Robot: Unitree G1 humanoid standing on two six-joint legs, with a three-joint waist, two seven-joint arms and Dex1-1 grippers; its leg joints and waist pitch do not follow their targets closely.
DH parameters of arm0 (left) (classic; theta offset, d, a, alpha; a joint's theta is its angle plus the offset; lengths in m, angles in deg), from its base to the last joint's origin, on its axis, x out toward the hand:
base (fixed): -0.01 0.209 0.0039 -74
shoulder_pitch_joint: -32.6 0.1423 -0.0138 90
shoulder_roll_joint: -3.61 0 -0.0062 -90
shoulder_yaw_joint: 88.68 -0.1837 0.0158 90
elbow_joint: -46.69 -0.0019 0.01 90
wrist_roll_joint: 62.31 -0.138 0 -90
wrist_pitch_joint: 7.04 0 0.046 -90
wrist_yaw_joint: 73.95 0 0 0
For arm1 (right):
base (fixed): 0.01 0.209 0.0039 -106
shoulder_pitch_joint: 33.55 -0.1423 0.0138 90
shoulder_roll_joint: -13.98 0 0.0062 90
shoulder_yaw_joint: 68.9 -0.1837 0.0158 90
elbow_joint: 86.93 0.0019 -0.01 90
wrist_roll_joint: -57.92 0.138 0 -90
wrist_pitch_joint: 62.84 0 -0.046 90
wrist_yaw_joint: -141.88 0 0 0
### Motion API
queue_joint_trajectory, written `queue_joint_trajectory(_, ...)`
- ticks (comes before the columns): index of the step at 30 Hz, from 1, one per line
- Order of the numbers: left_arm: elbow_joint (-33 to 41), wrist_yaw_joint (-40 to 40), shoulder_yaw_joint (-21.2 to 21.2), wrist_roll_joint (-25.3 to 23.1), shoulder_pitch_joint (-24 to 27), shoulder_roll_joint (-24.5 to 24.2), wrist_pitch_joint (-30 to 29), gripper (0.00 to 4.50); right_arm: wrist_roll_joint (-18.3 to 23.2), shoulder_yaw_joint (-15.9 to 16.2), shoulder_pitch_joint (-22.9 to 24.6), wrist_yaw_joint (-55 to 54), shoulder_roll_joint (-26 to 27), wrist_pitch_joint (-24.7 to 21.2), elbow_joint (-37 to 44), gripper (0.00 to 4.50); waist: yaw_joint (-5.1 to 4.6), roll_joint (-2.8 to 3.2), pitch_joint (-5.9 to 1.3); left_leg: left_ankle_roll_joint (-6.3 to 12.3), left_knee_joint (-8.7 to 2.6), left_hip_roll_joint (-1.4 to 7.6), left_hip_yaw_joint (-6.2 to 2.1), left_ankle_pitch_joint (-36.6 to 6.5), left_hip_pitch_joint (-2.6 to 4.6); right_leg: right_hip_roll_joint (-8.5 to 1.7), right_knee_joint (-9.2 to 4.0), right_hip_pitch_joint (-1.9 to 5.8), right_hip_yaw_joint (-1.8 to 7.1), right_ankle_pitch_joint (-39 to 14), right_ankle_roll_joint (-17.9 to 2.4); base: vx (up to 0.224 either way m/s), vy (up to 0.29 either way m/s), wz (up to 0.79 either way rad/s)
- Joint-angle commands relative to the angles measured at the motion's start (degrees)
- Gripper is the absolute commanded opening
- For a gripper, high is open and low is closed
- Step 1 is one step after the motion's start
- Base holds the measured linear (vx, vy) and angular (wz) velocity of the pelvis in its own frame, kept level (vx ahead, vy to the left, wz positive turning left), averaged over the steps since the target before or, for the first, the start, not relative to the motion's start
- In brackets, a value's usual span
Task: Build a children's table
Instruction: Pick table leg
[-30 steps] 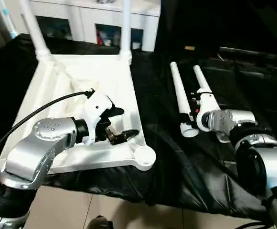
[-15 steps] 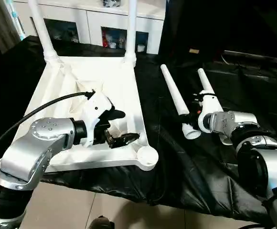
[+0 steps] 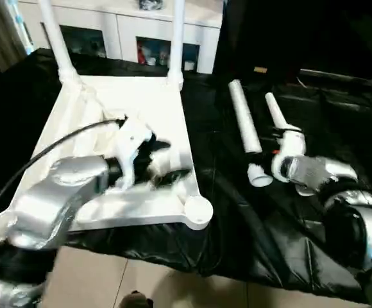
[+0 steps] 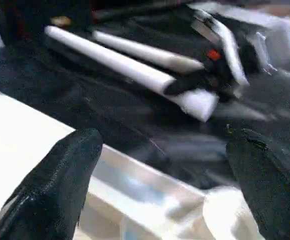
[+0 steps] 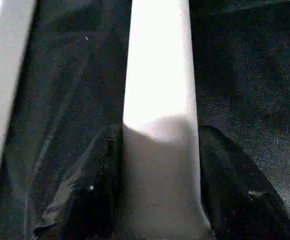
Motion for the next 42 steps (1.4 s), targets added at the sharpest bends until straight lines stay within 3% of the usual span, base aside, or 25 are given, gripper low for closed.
queue_joint_trajectory(1,-3.1,3.0,1.2,-0.2,-2.4,2.8,2.0,4.50,2.3,-1.5,1.1,5.2,-0.9,1.2,2.4,1.93,-0.45,1.54,-4.41,-2.91,-3.65,2.21,-0.57,-8.7,1.34,-3.90,-3.61,2.09,1.60,1.6,-12.8,0.000,0.000,0.00)
queue_joint_trajectory(4,-6.9,6.0,2.1,0.1,-5.1,6.9,3.3,4.50,4.9,-2.8,3.0,11.7,-0.8,1.4,5.5,1.93,-0.13,1.62,-4.62,-0.67,-3.27,2.13,-0.44,-6.3,1.03,-3.72,-3.39,2.57,1.48,6.2,-14.1,0.000,0.000,0.00)
queue_joint_trajectory(5,-9.1,7.8,2.8,0.3,-6.9,9.0,3.9,4.50,7.0,-3.8,4.6,14.9,-0.4,1.2,8.6,1.93,-0.20,1.35,-4.62,-0.08,-3.20,2.15,-0.35,-6.0,0.99,-3.71,-3.53,2.62,1.49,6.9,-14.3,0.000,0.000,0.00)
queue_joint_trajectory(6,-9.5,8.2,3.0,0.4,-7.3,9.4,4.1,4.50,7.5,-4.0,5.0,15.5,-0.3,1.2,9.3,1.93,-0.02,1.83,-4.78,0.80,-3.02,2.17,-0.39,-5.3,1.04,-3.74,-3.50,2.69,1.48,8.6,-14.6,0.000,0.000,0.00)
queue_joint_trajectory(8,-12.1,10.1,4.0,0.5,-9.2,11.6,4.8,4.50,9.9,-5.2,6.9,17.7,0.3,1.1,13.1,1.93,-0.04,1.75,-4.85,2.01,-2.88,2.13,-0.51,-4.2,0.73,-3.76,-3.14,2.89,1.30,10.2,-15.7,0.000,0.000,0.00)
queue_joint_trajectory(9,-12.5,10.5,4.2,0.6,-9.5,12.0,4.9,4.50,10.3,-5.5,7.3,18.0,0.4,1.0,13.8,1.93,0.11,2.02,-4.79,2.64,-2.77,2.17,-0.40,-4.5,0.91,-3.75,-3.45,2.66,1.31,9.4,-15.9,0.000,0.000,0.00)
queue_joint_trajectory(10,-16.0,12.4,5.8,1.4,-11.6,14.7,5.3,4.50,14.7,-6.6,11.6,21.3,2.2,0.1,23.0,1.93,0.16,2.10,-4.66,3.18,-2.81,2.06,-0.33,-4.8,0.87,-3.69,-3.74,2.73,1.31,8.8,-15.8,0.000,0.000,0.00)
queue_joint_trajectory(13,-19.0,12.8,7.2,3.1,-13.2,17.3,4.7,4.50,19.2,-6.7,16.8,24.4,4.1,-2.6,34.4,1.93,0.35,2.52,-4.72,4.11,-2.87,2.23,-0.60,-4.6,0.97,-3.75,-3.77,2.74,1.21,7.5,-15.3,0.000,0.000,0.00)
queue_joint_trajectory(14,-19.0,12.8,7.2,3.1,-13.2,17.3,4.7,4.50,19.2,-6.7,16.8,24.4,4.1,-2.6,34.4,1.93,0.45,2.43,-4.76,4.29,-2.94,2.30,-0.58,-5.0,1.00,-3.84,-3.96,2.75,1.23,7.0,-15.1,0.000,0.000,0.00)
queue_joint_trajectory(15,-20.2,13.0,7.9,4.2,-13.9,18.6,4.2,4.50,21.0,-6.2,19.2,25.5,4.9,-4.4,39.6,1.93,0.39,2.88,-4.66,4.04,-3.07,2.31,-0.70,-5.4,1.01,-3.84,-4.05,2.59,1.16,5.3,-15.3,0.000,0.000,0.00)
queue_joint_trajectory(18,-24.8,12.1,9.3,8.1,-17.1,23.5,2.8,4.50,28.5,-3.9,27.4,30.2,7.4,-10.4,56.7,1.92,0.86,2.21,-4.57,4.52,-3.16,2.43,-0.64,-6.0,1.04,-4.01,-4.51,2.65,1.28,3.1,-14.3,0.000,0.000,0.00)
queue_joint_trajectory(20,-25.3,11.4,9.4,9.0,-17.8,24.3,2.7,4.50,29.4,-2.9,28.6,30.7,7.5,-11.5,58.9,1.92,1.03,2.37,-4.55,4.24,-3.31,2.58,-0.84,-6.3,0.89,-4.32,-4.56,2.47,1.15,0.4,-14.5,0.000,0.000,0.00)
queue_joint_trajectory(21,-26.1,11.4,10.0,9.9,-18.7,25.1,2.5,4.50,30.2,-2.0,29.7,31.3,7.5,-12.5,60.9,1.92,0.86,1.12,-4.37,3.88,-3.41,2.49,-0.53,-6.8,0.94,-4.31,-5.10,2.49,1.23,-2.0,-13.9,0.000,0.000,0.00)
queue_joint_trajectory(23,-27.7,10.9,10.9,11.2,-20.6,26.6,2.2,4.50,32.1,-0.6,31.7,31.5,7.8,-14.8,64.8,1.92,1.02,1.91,-4.29,3.26,-3.52,2.56,-0.81,-7.3,0.92,-4.70,-5.15,2.34,1.32,-4.9,-13.3,0.000,0.000,0.00)
queue_joint_trajectory(24,-28.2,10.2,11.7,12.7,-21.6,27.4,1.4,4.50,32.8,0.2,32.6,31.1,8.1,-16.1,66.8,1.92,1.00,1.29,-4.11,3.06,-3.62,2.41,-0.70,-7.5,0.98,-4.71,-5.48,2.29,1.39,-6.7,-12.4,0.000,0.000,0.00)
queue_joint_trajectory(27,-28.0,9.5,12.9,15.0,-22.4,28.3,0.2,4.50,33.2,1.2,33.3,30.7,8.3,-17.6,68.7,1.91,0.69,1.19,-4.05,2.68,-3.71,2.42,-0.79,-6.6,0.74,-4.75,-5.46,2.22,1.29,-7.1,-11.9,0.000,0.000,0.00)
queue_joint_trajectory(28,-26.7,8.4,14.6,18.9,-22.9,29.5,-1.5,4.50,33.0,2.1,33.6,30.6,8.3,-18.5,69.6,1.91,0.66,0.80,-4.04,2.73,-3.62,2.32,-0.75,-5.9,0.64,-4.86,-5.28,2.36,1.23,-6.8,-12.1,0.000,0.000,0.00)
queue_joint_trajectory(29,-26.5,7.9,15.1,20.0,-23.1,29.8,-1.9,4.50,33.2,2.3,33.8,30.4,8.3,-18.9,70.1,1.91,0.72,1.00,-4.17,2.77,-3.57,2.32,-0.73,-5.4,0.65,-4.95,-5.24,2.36,1.22,-6.4,-12.3,0.000,0.000,0.00)
queue_joint_trajectory(30,-26.3,7.5,15.1,20.4,-23.0,30.0,-2.1,4.50,33.3,2.3,33.8,30.1,8.3,-19.1,70.1,1.91,0.69,0.59,-4.25,3.25,-3.47,2.38,-0.67,-4.3,0.61,-4.86,-5.10,2.28,1.21,-4.8,-12.6,0.000,0.000,0.00)
queue_joint_trajectory(32,-26.1,7.3,14.8,20.4,-22.9,29.9,-2.1,4.50,33.4,2.6,33.9,29.7,8.3,-19.1,70.4,1.91,0.73,0.80,-4.17,3.84,-3.49,2.55,-0.68,-4.2,0.62,-4.88,-5.12,2.07,1.10,-3.5,-12.7,0.000,0.000,0.00)
queue_joint_trajectory(33,-25.6,6.9,13.6,19.6,-22.5,29.6,-2.1,4.50,32.5,4.0,33.6,29.1,8.0,-18.8,70.5,1.91,0.56,0.02,-4.08,3.99,-3.63,2.59,-0.60,-4.5,0.55,-4.80,-5.28,2.17,1.02,-3.7,-12.3,0.000,0.000,0.00)
queue_joint_trajectory(35,-25.9,7.3,13.2,18.8,-22.5,29.5,-2.5,4.50,31.4,5.4,33.3,28.4,7.8,-18.6,70.8,1.91,0.74,0.53,-4.08,3.48,-3.69,2.73,-0.67,-4.8,0.79,-4.99,-5.28,2.03,1.01,-4.6,-11.6,0.000,0.000,0.00)
queue_joint_trajectory(37,-26.8,9.5,12.6,16.8,-22.7,29.3,-2.5,4.50,29.7,6.5,32.5,27.0,7.8,-17.8,71.2,1.91,0.55,0.32,-4.04,2.35,-3.94,2.88,-0.79,-4.9,0.74,-4.97,-5.24,2.16,0.92,-4.4,-10.7,0.000,0.000,0.00)
queue_joint_trajectory(40,-29.5,16.5,13.8,13.7,-24.2,28.8,-1.1,4.22,23.1,9.8,30.2,20.6,8.7,-14.0,72.7,1.91,0.32,0.04,-3.99,1.07,-4.03,2.83,-0.82,-4.7,0.79,-4.96,-5.14,2.18,0.90,-3.5,-10.1,0.000,0.000,0.00)
queue_joint_trajectory(42,-30.3,18.1,14.0,12.7,-24.7,28.7,-0.4,4.12,21.4,10.7,29.7,18.9,9.1,-13.0,73.1,1.91,0.16,-0.07,-3.96,0.52,-4.04,2.74,-0.82,-4.6,0.81,-4.89,-5.16,2.19,0.97,-3.5,-9.3,0.000,0.000,0.00)
